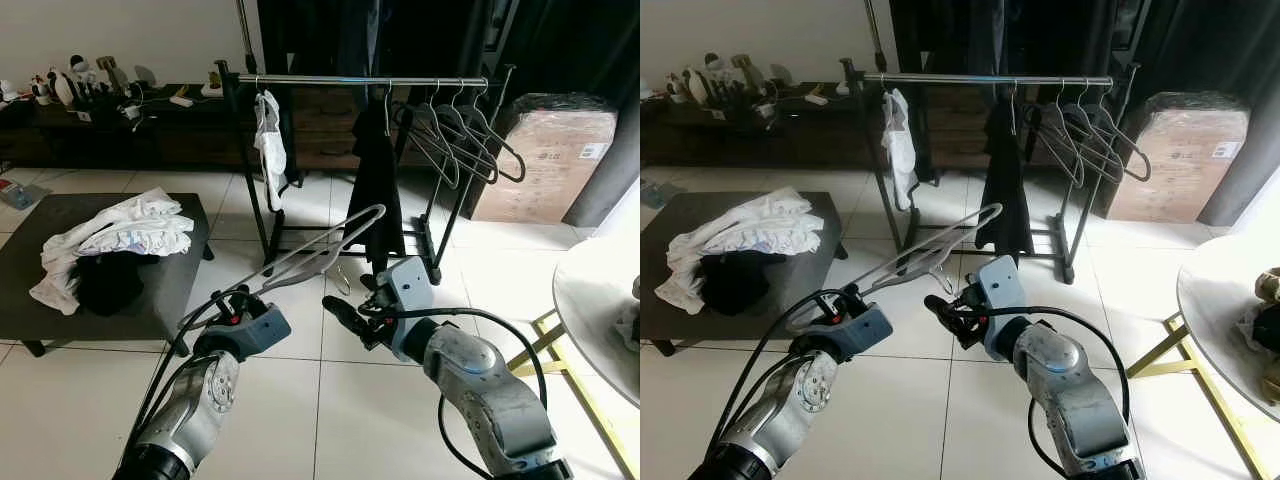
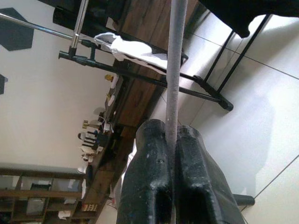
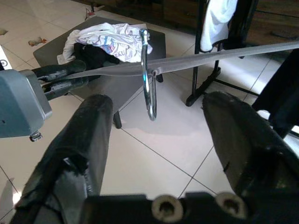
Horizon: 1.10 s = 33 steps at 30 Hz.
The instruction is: Hang hanger
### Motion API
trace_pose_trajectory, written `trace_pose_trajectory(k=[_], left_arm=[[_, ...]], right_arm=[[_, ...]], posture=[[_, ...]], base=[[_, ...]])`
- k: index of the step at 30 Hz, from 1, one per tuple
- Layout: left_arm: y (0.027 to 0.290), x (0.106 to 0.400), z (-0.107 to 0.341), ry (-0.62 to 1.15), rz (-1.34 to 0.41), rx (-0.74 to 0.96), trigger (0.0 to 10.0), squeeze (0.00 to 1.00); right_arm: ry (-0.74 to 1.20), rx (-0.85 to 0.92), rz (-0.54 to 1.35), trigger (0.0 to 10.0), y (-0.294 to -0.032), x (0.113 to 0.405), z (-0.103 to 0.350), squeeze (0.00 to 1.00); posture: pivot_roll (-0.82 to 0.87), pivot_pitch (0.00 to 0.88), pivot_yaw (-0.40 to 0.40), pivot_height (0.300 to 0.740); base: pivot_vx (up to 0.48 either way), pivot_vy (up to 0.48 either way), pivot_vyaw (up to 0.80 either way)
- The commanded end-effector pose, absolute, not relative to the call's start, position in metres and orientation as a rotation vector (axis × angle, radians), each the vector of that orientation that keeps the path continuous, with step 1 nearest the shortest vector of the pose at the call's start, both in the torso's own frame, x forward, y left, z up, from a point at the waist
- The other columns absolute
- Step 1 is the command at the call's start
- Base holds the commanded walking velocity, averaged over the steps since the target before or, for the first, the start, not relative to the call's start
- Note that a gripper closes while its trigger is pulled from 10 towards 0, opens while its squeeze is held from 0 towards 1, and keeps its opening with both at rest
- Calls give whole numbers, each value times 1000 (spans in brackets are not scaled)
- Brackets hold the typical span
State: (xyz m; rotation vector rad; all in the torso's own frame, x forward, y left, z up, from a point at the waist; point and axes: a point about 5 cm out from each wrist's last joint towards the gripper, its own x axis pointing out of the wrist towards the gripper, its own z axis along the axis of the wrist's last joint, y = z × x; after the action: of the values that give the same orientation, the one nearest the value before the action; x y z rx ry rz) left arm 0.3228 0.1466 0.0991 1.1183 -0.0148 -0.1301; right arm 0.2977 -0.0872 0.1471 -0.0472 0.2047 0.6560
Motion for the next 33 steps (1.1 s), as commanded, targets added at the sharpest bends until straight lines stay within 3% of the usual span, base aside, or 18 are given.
trace_pose_trajectory(k=[1,33], left_arm=[[146,324,107,-38,-127,1131,10000,0],[145,325,111,-102,-89,1140,10000,0]], right_arm=[[216,-33,648,0,-87,300,147,0],[227,105,608,0,-90,304,157,0]], posture=[[-61,109,16,740],[-67,112,15,740]], base=[[0,0,0],[0,0,0]])
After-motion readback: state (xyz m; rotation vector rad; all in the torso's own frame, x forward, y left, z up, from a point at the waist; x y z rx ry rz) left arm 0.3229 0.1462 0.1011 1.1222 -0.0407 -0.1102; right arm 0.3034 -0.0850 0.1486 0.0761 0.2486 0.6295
